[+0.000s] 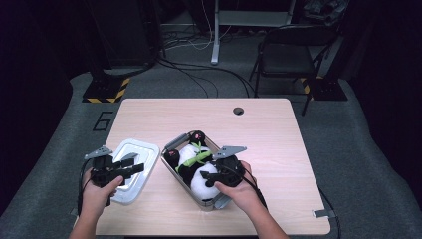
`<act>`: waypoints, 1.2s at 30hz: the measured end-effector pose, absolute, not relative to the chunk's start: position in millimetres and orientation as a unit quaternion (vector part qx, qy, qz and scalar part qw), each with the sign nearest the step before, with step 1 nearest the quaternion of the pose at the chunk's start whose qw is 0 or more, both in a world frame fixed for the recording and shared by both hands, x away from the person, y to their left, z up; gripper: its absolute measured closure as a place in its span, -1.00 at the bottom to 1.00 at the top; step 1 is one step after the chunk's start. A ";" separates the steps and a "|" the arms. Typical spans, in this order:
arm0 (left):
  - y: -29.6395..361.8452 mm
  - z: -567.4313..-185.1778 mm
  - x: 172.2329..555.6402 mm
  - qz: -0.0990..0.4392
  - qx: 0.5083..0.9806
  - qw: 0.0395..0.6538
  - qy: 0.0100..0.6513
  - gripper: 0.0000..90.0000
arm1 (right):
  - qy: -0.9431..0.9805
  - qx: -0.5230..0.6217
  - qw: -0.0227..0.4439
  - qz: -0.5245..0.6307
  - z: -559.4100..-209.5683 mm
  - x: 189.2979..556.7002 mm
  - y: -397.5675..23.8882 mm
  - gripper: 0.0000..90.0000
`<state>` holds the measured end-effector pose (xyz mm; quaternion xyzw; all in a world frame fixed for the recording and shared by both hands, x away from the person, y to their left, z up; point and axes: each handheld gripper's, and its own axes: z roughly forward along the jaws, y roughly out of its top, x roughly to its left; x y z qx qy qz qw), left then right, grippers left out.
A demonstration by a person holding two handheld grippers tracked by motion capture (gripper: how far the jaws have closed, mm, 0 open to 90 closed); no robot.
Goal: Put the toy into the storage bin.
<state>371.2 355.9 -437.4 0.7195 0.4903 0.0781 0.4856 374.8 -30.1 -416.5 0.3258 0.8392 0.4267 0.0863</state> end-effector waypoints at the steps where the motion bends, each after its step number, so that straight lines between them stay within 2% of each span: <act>1: 354.8 -437.5 371.9 0.078 0.721 0.484 0.489 -0.17 | 0.840 0.324 0.085 0.428 -416.3 374.9 -30.6 0.10; 4: 351.3 -436.6 374.0 0.079 0.726 0.482 0.484 -0.17 | 0.846 0.306 0.086 0.428 -415.4 375.4 -32.5 0.06; 7: 347.7 -434.2 376.2 0.083 0.731 0.481 0.478 -0.17 | 0.854 0.289 0.083 0.425 -415.3 374.9 -33.9 0.14; 17: 333.5 -420.2 377.4 0.092 0.738 0.488 0.457 -0.17 | 0.860 0.268 0.053 0.431 -416.5 370.3 -37.8 0.17; 36: 297.4 -408.1 387.3 0.087 0.755 0.497 0.419 -0.18 | 0.867 0.244 0.054 0.431 -421.2 367.9 -37.4 0.11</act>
